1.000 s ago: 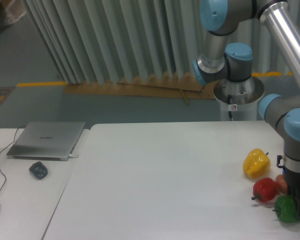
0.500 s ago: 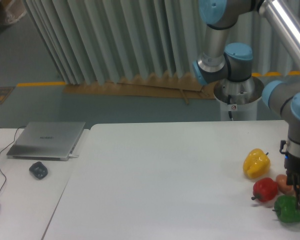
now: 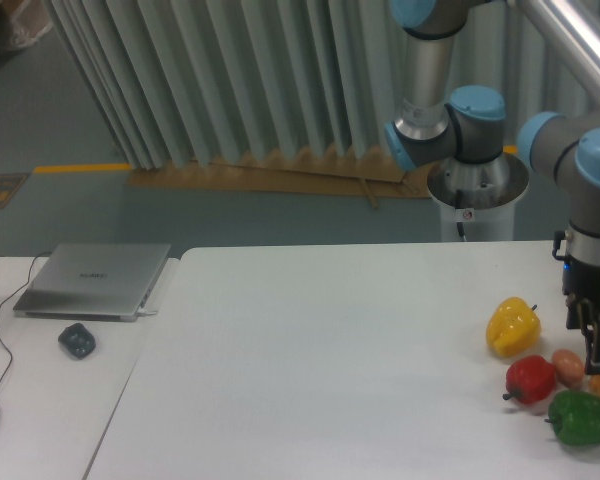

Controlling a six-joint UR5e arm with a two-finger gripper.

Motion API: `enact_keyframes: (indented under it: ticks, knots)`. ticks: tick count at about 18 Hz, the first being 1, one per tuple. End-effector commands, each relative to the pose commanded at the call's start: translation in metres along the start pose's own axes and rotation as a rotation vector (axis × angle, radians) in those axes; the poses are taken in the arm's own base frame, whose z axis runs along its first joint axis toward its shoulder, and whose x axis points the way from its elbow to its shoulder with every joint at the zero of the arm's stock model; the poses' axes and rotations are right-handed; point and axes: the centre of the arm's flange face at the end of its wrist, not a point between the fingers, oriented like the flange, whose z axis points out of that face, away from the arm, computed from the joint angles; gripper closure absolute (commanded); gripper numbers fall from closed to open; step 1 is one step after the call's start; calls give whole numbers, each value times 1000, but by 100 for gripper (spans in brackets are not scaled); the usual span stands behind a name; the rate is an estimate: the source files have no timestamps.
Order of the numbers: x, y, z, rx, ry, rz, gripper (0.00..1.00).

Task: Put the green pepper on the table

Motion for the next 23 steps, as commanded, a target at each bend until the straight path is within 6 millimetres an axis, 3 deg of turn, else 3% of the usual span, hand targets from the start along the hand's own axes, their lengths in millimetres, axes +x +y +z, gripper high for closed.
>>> enact_keyframes:
  ticks: [7,11,18,23]
  knots:
    - [56,-32,-60,34,145,-15,0]
    - [78,-76,-81,-29,162,-24,0]
    - [99,-127,-93,-71,146,25,0]
    - [99,-135,-87,-72,153,42,0]
